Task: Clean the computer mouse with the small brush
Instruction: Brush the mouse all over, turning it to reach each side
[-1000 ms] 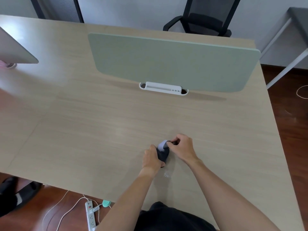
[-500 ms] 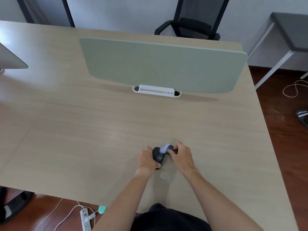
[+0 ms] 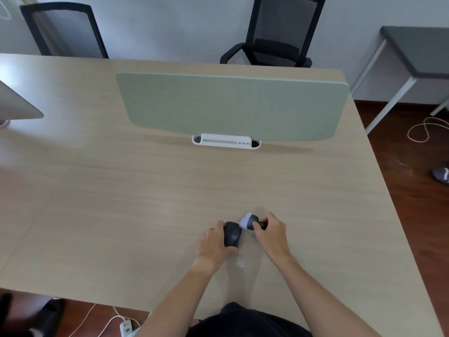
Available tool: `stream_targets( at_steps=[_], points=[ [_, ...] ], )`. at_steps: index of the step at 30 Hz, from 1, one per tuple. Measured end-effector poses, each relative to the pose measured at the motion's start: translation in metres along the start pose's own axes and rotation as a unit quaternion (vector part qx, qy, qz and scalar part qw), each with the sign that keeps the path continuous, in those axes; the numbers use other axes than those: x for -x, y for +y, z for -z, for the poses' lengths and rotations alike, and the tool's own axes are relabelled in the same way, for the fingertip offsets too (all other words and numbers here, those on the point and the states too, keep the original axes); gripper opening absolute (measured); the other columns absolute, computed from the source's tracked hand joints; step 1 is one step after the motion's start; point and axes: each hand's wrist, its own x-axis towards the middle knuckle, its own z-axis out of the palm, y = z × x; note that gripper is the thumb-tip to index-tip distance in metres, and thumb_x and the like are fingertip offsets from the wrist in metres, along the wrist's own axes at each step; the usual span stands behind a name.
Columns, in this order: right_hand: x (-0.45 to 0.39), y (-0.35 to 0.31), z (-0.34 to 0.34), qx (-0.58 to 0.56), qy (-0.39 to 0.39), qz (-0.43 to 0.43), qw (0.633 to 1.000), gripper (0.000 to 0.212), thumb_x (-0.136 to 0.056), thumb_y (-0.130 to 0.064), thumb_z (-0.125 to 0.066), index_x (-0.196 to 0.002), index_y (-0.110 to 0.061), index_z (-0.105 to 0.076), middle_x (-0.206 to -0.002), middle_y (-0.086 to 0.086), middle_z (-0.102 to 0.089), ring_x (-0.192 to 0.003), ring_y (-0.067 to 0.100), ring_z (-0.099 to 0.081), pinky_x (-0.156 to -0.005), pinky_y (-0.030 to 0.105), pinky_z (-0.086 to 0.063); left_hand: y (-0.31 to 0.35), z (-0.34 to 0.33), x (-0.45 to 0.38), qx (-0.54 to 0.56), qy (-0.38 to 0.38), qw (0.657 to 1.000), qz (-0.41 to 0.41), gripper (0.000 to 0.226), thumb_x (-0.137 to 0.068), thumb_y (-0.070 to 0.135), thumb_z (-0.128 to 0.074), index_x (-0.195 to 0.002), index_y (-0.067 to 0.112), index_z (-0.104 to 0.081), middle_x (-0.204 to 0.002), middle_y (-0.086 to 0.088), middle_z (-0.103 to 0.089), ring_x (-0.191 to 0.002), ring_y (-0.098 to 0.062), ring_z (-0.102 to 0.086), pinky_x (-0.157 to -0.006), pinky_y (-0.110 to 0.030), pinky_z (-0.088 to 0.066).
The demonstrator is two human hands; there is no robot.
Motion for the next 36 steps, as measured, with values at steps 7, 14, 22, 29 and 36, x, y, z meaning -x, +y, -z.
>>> stream_targets(
  at_steps=[7, 14, 22, 29, 36],
  points=[
    [0.017, 0.000, -0.011, -0.051, -0.080, -0.007, 0.995, 0.007, -0.076, -0.002, -0.061, -0.070, -0.005, -0.061, -0.063, -0.002, -0.056, -0.057, 0.010, -0.048, -0.050, 0.012, -0.039, -0.005, 0.014, -0.018, -0.138, -0.082, 0.980, -0.120, 0.067, -0.083, 0.006, -0.058, -0.141, 0.031, -0.039, -0.146, 0.002, -0.035, -0.129, -0.030, -0.042, -0.101, -0.046, -0.044],
    [0.012, 0.011, -0.007, 0.004, -0.025, -0.023, 0.999, 0.014, -0.082, -0.005, -0.055, -0.072, -0.015, -0.053, -0.071, 0.001, -0.059, -0.067, 0.019, -0.054, -0.059, 0.027, -0.040, -0.015, 0.017, -0.033, -0.168, -0.100, 0.967, -0.162, 0.066, -0.087, -0.001, -0.045, -0.141, 0.035, -0.040, -0.132, 0.000, -0.048, -0.119, -0.027, -0.049, -0.095, -0.045, -0.049],
    [0.023, 0.010, -0.010, 0.000, -0.136, -0.001, 0.991, 0.014, -0.077, -0.008, -0.065, -0.067, -0.016, -0.060, -0.064, -0.003, -0.059, -0.060, 0.012, -0.052, -0.056, 0.018, -0.041, -0.028, 0.007, -0.040, -0.113, -0.077, 0.981, -0.138, 0.053, -0.092, 0.006, -0.047, -0.139, 0.032, -0.044, -0.139, -0.007, -0.047, -0.125, -0.033, -0.049, -0.100, -0.046, -0.048],
    [0.019, 0.016, 0.003, 0.008, -0.043, 0.010, 0.999, 0.017, -0.075, -0.005, -0.059, -0.062, -0.013, -0.051, -0.060, -0.003, -0.054, -0.057, 0.014, -0.046, -0.052, 0.025, -0.037, -0.033, 0.006, -0.042, -0.080, -0.081, 0.987, -0.117, 0.055, -0.084, 0.002, -0.048, -0.131, 0.032, -0.049, -0.124, -0.002, -0.058, -0.115, -0.028, -0.056, -0.096, -0.044, -0.049],
    [0.013, 0.008, -0.009, -0.005, -0.059, 0.036, 0.998, 0.011, -0.078, -0.003, -0.063, -0.072, -0.010, -0.058, -0.066, -0.002, -0.057, -0.062, 0.013, -0.050, -0.057, 0.022, -0.040, -0.019, 0.009, -0.035, -0.038, -0.080, 0.991, -0.104, 0.052, -0.074, 0.001, -0.059, -0.123, 0.017, -0.055, -0.113, -0.004, -0.059, -0.098, -0.025, -0.055, -0.081, -0.032, -0.049]
  ],
)
